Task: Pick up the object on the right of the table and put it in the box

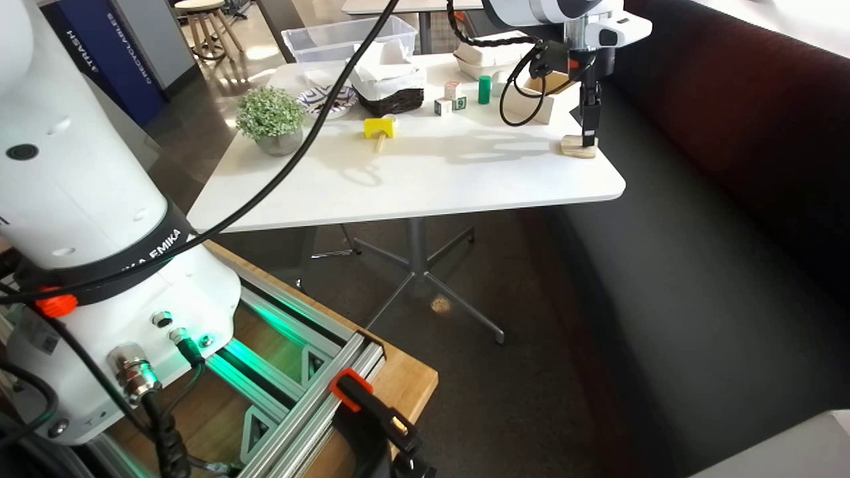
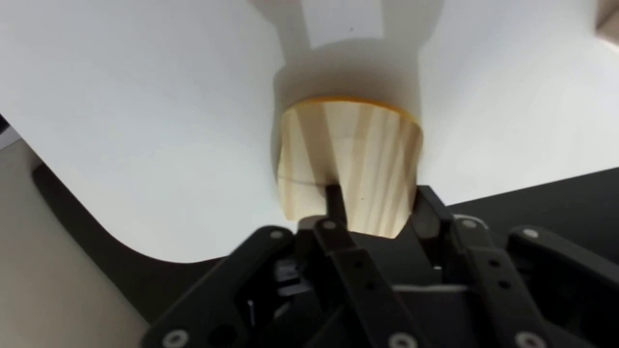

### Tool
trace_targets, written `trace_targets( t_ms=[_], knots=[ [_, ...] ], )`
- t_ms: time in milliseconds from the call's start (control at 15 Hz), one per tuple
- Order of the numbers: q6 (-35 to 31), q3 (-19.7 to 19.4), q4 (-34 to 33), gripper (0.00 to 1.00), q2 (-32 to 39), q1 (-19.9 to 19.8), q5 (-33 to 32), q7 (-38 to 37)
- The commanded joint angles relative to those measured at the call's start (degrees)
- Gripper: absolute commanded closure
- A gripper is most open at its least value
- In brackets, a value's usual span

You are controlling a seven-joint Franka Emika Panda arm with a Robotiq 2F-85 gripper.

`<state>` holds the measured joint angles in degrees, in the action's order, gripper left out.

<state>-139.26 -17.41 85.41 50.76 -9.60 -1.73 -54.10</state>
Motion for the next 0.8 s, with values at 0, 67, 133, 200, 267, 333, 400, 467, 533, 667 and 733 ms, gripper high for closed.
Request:
trace_targets(
  t_ms=[0, 67, 133, 200, 267, 333, 400, 467, 533, 667, 733],
  knots=[
    [2.5, 1.0, -1.3, 0.34, 1.3, -1.1, 2.4, 1.8],
    [2.9, 1.0, -1.2, 0.29, 1.4, -1.2, 2.6, 1.9],
    [3.4, 1.3, -1.1, 0.2, 1.1, -1.5, 3.0, 2.2],
    [3.6, 1.5, -0.9, 0.14, 0.8, -1.6, 3.3, 2.4],
    [4.0, 1.8, -0.7, 0.07, 0.5, -1.8, 3.7, 2.8],
    [4.2, 2.2, -0.3, 0.01, 0.0, -2.2, 4.2, 3.2],
    [4.4, 2.8, 0.3, 0.0, -0.7, -2.5, 5.1, 3.9],
    [4.5, 3.3, 0.6, 0.0, -1.3, -2.9, 6.1, 4.6],
    [4.4, 3.6, 1.2, 0.0, -2.1, -3.1, 6.9, 5.1],
    [4.2, 3.6, 2.3, 0.0, -3.4, -3.3, 8.0, 5.8],
    [3.9, 3.6, 2.8, 0.0, -3.9, -3.6, 8.5, 6.5]
  ],
)
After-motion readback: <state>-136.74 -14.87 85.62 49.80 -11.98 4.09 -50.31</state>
